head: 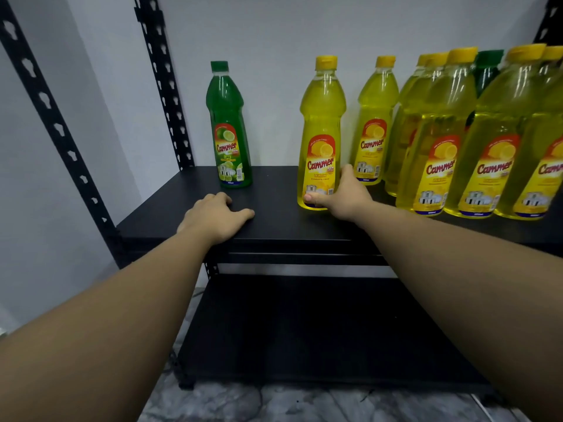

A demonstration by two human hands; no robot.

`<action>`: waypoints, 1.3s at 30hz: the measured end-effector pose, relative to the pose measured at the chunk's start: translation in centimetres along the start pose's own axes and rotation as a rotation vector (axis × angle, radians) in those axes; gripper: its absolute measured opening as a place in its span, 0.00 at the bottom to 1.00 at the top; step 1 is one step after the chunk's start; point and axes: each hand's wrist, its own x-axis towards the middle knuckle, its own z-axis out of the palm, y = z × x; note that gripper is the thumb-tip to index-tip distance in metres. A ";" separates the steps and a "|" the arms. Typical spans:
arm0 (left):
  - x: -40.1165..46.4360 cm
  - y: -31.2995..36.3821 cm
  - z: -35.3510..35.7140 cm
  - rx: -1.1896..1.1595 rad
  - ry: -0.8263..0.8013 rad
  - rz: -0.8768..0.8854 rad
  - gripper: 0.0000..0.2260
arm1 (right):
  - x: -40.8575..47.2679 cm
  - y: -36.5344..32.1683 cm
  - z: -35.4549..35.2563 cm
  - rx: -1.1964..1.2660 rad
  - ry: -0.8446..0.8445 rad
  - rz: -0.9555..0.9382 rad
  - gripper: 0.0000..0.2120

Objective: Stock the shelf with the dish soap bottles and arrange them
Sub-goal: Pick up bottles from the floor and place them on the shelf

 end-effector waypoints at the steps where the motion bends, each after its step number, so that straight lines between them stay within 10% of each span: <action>1: 0.0 0.0 0.0 -0.002 0.000 0.002 0.38 | 0.5 -0.2 0.3 -0.012 -0.003 0.010 0.43; 39: -0.1 0.3 0.2 -0.020 0.043 -0.024 0.33 | 7.8 -0.7 5.0 -0.251 0.087 0.067 0.40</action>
